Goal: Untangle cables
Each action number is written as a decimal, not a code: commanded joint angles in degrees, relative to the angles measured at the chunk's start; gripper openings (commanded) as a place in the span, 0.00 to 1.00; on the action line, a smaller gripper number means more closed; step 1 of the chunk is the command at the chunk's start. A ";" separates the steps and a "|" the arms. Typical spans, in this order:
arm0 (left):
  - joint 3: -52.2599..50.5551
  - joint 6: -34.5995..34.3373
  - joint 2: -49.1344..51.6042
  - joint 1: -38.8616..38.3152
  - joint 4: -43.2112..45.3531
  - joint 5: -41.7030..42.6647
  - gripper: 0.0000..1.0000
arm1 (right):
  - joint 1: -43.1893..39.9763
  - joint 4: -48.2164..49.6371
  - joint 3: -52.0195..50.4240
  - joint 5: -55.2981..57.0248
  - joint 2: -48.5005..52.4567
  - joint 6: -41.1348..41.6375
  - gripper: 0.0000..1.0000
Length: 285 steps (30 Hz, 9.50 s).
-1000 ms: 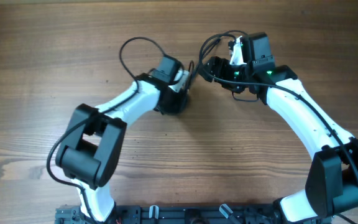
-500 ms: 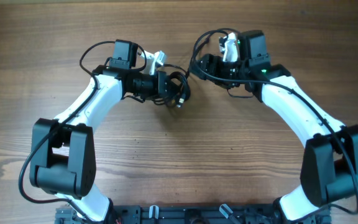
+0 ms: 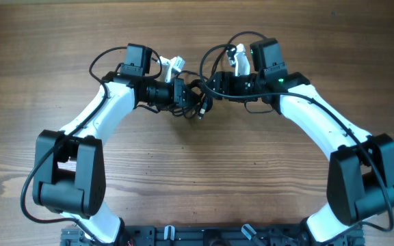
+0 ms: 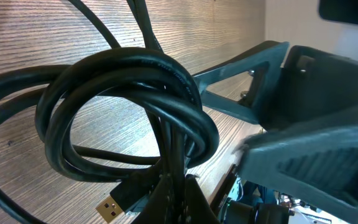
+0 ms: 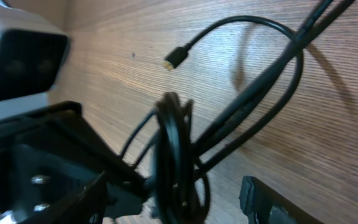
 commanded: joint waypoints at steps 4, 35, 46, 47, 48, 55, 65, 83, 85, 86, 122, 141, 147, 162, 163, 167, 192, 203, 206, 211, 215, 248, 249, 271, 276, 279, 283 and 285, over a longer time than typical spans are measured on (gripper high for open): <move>-0.02 -0.13 -1.16 0.17 0.20 2.38 0.04 | 1.20 -1.20 0.92 0.17 2.49 -5.90 0.63; -0.02 -1.40 -16.37 21.68 -2.14 3.08 0.04 | 0.92 -6.08 0.92 19.41 5.62 7.48 0.04; -0.04 -9.42 -16.68 29.22 -15.21 -44.02 0.04 | -4.02 -9.33 0.92 19.43 5.62 7.48 0.04; -0.04 -12.09 -16.68 29.88 -15.89 -49.35 0.04 | -4.48 -9.55 0.92 19.41 5.62 7.48 0.04; -0.04 -13.84 -16.65 30.42 -16.22 -52.65 0.04 | -4.87 -9.79 0.92 19.41 5.62 7.48 0.04; -0.04 -14.62 -16.37 32.50 -16.26 -55.32 0.04 | -5.95 -10.54 0.92 19.43 5.62 7.21 0.04; -0.04 6.43 -16.37 22.75 -15.78 -24.04 0.39 | -5.95 -10.60 0.92 19.26 5.62 6.97 0.04; -0.04 7.48 -14.29 -4.85 -0.81 -35.80 0.98 | -5.95 -11.26 0.92 19.23 5.62 6.78 0.04; -0.04 0.83 -12.72 -5.97 0.15 -37.55 0.94 | -5.95 -11.45 0.92 19.23 5.62 6.80 0.05; -0.04 -4.92 -11.85 -6.36 0.17 -37.77 0.93 | -5.95 -11.56 0.92 19.23 5.62 6.75 0.05; -0.07 -67.32 -1.57 -16.81 2.34 -47.23 0.55 | -5.95 -11.72 0.92 19.45 5.62 5.14 0.05; -0.04 -36.92 -18.32 -1.75 7.69 -22.12 0.04 | -5.95 -11.67 0.92 21.14 5.66 5.90 0.05; -0.04 -37.11 -24.33 13.92 7.69 -4.28 0.04 | -6.27 -11.67 0.92 22.67 5.66 7.23 0.05; -0.04 -35.41 -24.61 36.81 4.68 0.59 0.04 | -7.19 -13.68 0.90 25.68 5.68 7.26 0.05; -0.04 -35.41 -24.61 37.75 1.05 -6.58 0.04 | -7.72 -14.25 0.79 26.01 5.68 7.23 0.05; -0.04 -35.34 -24.57 36.94 -6.56 -20.74 0.04 | -8.83 -14.86 -0.15 27.71 5.68 7.43 0.04; -0.04 -10.64 -19.28 24.46 -15.98 -39.34 0.04 | -16.85 -19.69 -0.50 37.00 5.68 3.45 0.04; -0.07 -9.51 -13.53 24.46 -17.35 -44.17 0.04 | -34.75 -11.50 0.28 -7.54 5.66 -10.25 0.04; -0.04 2.43 -12.96 24.28 -17.29 -32.17 0.04 | -37.11 -8.70 0.28 -19.08 5.66 -12.00 0.04; -0.04 21.81 -12.92 24.17 -19.41 -4.09 0.18 | -37.38 -8.17 0.28 -22.38 5.66 -12.39 0.05; -0.04 21.14 -12.92 22.80 -19.41 -2.10 0.42 | -34.75 -10.25 0.28 -18.27 5.66 -12.70 0.05; -0.04 -13.09 -7.41 -14.73 19.69 -29.86 0.67 | -26.18 -17.42 0.28 19.69 -13.86 0.79 0.71; -0.04 -13.92 -6.29 -15.74 20.59 -29.88 0.68 | -26.32 -17.46 0.28 19.69 -13.86 0.79 0.72; -0.04 -16.65 7.65 -23.85 23.12 -32.20 0.63 | -26.45 -18.51 0.17 20.94 -13.77 -0.72 0.77; -0.04 -16.13 7.02 -23.63 23.65 -32.33 0.60 | -26.45 -18.53 0.15 20.92 -13.33 -0.74 0.78; -0.02 -13.38 4.79 -23.21 21.88 -33.11 0.61 | -26.45 -18.49 0.07 20.92 -12.90 -0.76 0.79; -0.02 -13.31 2.32 -22.99 16.17 -45.77 0.65 | -26.45 -18.53 -0.04 20.92 -12.81 -0.96 0.79; -0.04 -13.29 2.29 -22.99 13.49 -52.54 0.69 | -26.45 -18.51 -0.04 20.92 -12.81 -0.96 0.79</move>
